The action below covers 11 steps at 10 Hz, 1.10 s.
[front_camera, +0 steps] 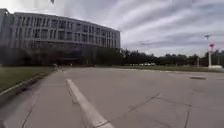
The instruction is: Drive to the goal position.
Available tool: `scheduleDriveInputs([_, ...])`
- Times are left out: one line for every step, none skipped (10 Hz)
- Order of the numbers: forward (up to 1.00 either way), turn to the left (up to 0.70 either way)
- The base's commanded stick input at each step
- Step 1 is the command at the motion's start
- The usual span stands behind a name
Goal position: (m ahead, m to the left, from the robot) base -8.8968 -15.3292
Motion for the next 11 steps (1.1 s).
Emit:
scheduleDriveInputs([0.0, -0.85])
scheduleDriveInputs([0.0, -0.85])
scheduleDriveInputs([0.0, -0.85])
scheduleDriveInputs([0.0, -0.85])
scheduleDriveInputs([0.0, -0.85])
scheduleDriveInputs([0.0, -0.85])
scheduleDriveInputs([0.0, -0.85])
scheduleDriveInputs([0.0, -0.85])
scheduleDriveInputs([0.0, -0.85])
scheduleDriveInputs([0.0, -0.85])
scheduleDriveInputs([0.0, -0.85])
